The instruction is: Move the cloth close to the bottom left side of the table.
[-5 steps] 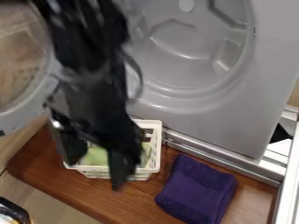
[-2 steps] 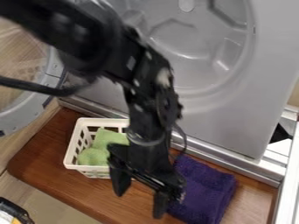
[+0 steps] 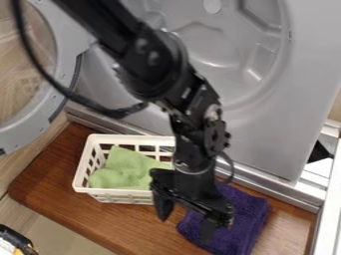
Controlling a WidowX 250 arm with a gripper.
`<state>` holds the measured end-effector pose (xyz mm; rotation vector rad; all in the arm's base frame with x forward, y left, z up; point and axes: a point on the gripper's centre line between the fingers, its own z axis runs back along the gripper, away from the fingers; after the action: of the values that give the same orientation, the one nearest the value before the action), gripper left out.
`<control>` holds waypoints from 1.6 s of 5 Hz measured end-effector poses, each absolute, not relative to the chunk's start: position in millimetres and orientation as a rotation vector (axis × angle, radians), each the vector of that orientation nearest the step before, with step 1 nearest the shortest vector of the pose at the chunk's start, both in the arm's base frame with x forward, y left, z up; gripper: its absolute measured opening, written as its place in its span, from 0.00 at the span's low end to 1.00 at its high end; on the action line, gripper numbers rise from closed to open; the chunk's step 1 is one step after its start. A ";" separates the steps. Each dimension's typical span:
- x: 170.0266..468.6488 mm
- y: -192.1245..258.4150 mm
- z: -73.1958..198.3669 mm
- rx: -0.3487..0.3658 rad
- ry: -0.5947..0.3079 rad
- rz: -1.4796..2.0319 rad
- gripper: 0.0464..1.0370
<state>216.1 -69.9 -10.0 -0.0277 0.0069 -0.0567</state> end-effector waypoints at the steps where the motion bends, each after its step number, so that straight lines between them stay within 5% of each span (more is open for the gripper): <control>1: 233.6 -79.8 -18.9 -0.042 -0.037 -0.063 0.96; 4: 260.6 -112.5 -67.4 0.016 -0.006 -0.117 0.96; 8: 261.3 -71.3 -74.8 0.034 -0.008 -0.009 0.96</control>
<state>261.3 -71.3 -74.8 0.0344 -0.0081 -0.0087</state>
